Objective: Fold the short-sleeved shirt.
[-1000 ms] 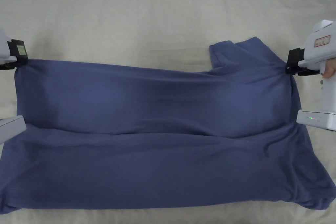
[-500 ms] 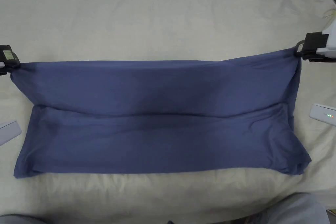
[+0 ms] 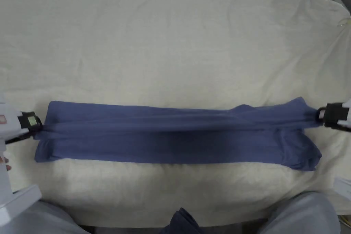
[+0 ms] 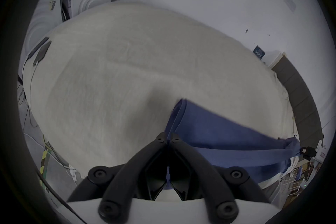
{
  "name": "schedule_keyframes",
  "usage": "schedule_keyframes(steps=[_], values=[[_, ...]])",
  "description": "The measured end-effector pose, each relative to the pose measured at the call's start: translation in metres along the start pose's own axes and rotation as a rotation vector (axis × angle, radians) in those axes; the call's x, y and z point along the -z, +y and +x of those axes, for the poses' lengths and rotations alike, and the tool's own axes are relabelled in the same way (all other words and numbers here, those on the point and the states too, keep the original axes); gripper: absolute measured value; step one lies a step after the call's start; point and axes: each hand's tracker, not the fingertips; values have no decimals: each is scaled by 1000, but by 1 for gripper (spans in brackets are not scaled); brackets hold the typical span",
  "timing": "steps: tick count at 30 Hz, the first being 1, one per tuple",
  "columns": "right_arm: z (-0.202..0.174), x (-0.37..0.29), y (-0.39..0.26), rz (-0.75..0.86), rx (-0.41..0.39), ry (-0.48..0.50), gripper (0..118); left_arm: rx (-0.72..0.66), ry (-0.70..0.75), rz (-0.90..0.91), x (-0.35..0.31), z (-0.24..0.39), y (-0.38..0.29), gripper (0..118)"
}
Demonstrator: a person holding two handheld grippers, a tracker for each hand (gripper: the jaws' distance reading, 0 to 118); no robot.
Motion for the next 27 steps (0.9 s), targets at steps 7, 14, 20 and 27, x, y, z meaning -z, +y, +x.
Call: schedule_keyframes(steps=[7,14,20,27], values=[[7,27,-50,-117,2,-76,0,42,60,-32,10,1,-33,0],[1,17,-50,-84,-44,-105,57,80,201,53,-12,0,-19,103],[-15,-37,-16,272,-147,-223,111,111,323,317,-63,17,13,108],[-54,-85,3,604,-113,-54,112,227,227,622,-103,78,15,108]])
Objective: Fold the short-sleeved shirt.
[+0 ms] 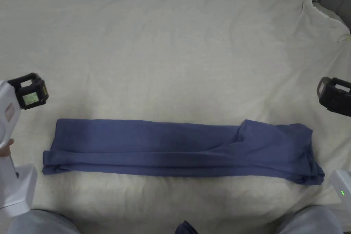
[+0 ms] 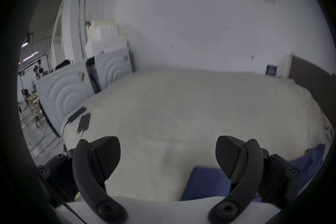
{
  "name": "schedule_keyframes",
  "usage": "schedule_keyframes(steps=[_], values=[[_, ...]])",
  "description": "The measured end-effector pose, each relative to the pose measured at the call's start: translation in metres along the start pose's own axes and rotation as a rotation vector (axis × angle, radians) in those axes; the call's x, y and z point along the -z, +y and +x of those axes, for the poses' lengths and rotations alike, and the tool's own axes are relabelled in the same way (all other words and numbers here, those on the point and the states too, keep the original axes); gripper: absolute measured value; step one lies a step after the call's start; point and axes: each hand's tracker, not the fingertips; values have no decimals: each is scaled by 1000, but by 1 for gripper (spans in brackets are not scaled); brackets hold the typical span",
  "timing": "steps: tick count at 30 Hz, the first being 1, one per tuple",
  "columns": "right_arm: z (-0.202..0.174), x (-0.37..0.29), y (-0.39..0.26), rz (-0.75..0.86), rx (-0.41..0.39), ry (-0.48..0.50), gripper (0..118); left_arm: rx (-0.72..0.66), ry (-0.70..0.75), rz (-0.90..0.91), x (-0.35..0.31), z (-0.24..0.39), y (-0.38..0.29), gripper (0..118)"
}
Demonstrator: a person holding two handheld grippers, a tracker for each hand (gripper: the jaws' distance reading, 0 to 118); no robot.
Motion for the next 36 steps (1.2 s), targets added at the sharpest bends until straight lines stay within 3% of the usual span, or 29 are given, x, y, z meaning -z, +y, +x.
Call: schedule_keyframes(steps=[4,7,9,11,13,14,20,25,27,28,29,30,31,33,36], values=[[-27,-4,-6,93,-53,-8,112,-17,-92,85,-11,19,-1,101],[-41,-6,-14,96,-14,51,104,8,-80,108,-13,32,-11,62],[-48,-6,-19,96,16,81,75,9,-102,103,-14,36,-15,26],[-55,-4,-21,83,19,93,38,-17,-127,89,-14,40,-19,0],[-57,1,-24,68,15,113,9,-33,-146,85,-16,41,-22,0],[-59,2,-25,67,17,110,0,-26,-168,75,-15,43,-23,0],[-67,2,-22,53,7,128,0,-5,-218,45,-14,47,-27,0],[-71,3,-17,55,13,143,0,-118,-326,-92,5,30,-19,0],[-72,5,-15,52,24,149,0,-217,-399,-198,21,16,-15,15],[-73,5,-15,49,26,152,0,-255,-422,-245,31,7,-14,36],[-74,6,-14,44,28,154,0,-283,-410,-286,41,-2,-13,75],[-75,6,-15,39,31,154,0,-301,-413,-330,51,-10,-14,102],[-75,8,-15,34,35,157,0,-299,-427,-381,62,-17,-16,116],[-76,9,-17,23,31,161,0,-307,-474,-441,78,-32,-25,118],[-78,11,-21,0,14,150,0,-443,-536,-562,104,-62,-46,118]])
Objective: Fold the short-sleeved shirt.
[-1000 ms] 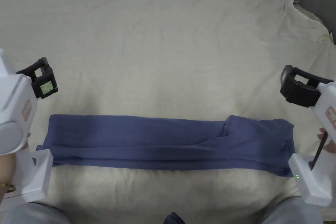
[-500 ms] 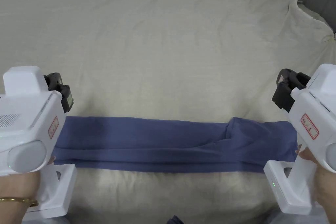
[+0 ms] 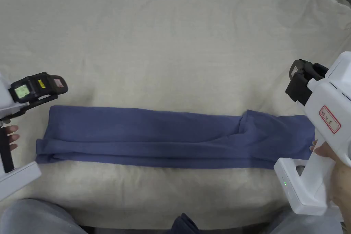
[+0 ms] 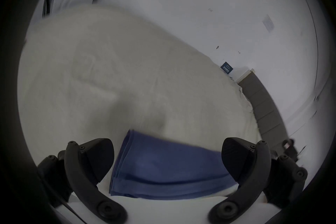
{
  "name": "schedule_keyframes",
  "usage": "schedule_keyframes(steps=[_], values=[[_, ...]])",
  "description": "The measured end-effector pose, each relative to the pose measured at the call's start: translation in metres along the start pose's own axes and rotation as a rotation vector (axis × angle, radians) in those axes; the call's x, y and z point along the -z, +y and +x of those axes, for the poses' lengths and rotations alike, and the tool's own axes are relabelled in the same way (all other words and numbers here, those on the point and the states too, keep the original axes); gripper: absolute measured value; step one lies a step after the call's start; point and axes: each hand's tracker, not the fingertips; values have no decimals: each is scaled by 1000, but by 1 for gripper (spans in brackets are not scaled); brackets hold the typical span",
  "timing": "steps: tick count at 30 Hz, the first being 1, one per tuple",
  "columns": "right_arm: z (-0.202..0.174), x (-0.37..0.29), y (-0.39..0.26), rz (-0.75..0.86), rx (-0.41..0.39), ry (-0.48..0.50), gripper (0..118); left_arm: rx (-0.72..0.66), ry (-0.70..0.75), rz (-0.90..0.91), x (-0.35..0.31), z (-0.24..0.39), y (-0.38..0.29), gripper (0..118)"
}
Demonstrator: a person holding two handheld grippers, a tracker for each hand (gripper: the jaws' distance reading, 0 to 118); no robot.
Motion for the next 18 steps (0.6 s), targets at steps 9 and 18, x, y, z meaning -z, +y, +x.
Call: schedule_keyframes(steps=[9,18], values=[[6,4,-2,-34,27,-31,0,-155,-67,-257,26,-61,-22,118],[11,7,-5,-63,70,-48,0,-143,-129,-266,49,-56,-34,112]])
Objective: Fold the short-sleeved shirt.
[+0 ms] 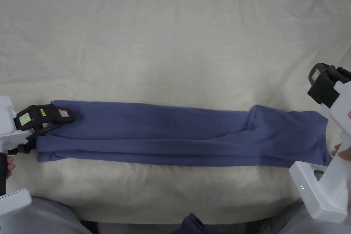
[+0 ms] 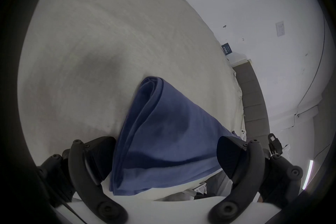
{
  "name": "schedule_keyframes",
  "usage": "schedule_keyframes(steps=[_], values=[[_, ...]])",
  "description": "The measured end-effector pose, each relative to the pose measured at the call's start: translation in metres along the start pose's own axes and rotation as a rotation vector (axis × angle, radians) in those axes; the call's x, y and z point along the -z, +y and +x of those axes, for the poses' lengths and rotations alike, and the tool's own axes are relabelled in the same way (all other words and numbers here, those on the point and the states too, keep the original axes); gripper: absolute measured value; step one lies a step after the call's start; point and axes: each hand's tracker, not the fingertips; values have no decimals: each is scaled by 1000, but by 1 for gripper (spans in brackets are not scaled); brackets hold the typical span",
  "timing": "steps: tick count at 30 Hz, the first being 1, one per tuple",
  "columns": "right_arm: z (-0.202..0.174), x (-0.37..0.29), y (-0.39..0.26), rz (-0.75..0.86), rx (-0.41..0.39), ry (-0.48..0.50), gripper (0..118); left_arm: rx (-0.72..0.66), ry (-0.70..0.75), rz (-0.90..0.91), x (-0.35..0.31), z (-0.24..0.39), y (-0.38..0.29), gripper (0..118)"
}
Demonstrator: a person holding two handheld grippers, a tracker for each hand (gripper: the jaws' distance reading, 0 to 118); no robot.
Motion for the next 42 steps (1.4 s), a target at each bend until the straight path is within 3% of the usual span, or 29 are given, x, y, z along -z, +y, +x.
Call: schedule_keyframes(steps=[2,3,4,5,6,8,10,14,23,25,28,33,42], values=[[0,1,-1,-3,3,0,0,14,11,17,2,6,-2,107],[0,1,-2,-4,3,-2,0,27,11,24,3,8,-3,96],[0,2,-2,-6,4,-1,0,42,27,31,3,10,-3,77],[-1,3,-3,-8,6,-1,0,56,63,38,2,12,-3,36],[-2,3,-4,-9,8,-1,0,61,112,40,2,13,-2,14],[-3,5,-6,-13,10,0,0,63,212,5,9,14,-4,13],[-4,6,-8,-21,10,0,0,60,163,16,10,17,-6,12],[-3,8,-9,-39,-2,9,0,21,234,14,8,29,1,4],[0,0,1,-6,7,25,0,285,403,96,-35,128,-13,3],[0,-3,2,5,-1,26,0,327,379,130,-43,155,-21,3],[6,-5,2,8,-3,27,0,377,228,161,-50,195,-34,3],[16,-12,3,36,22,14,0,448,98,102,-32,252,-50,3],[35,-29,7,70,25,-18,0,511,62,-93,100,306,-77,3]])
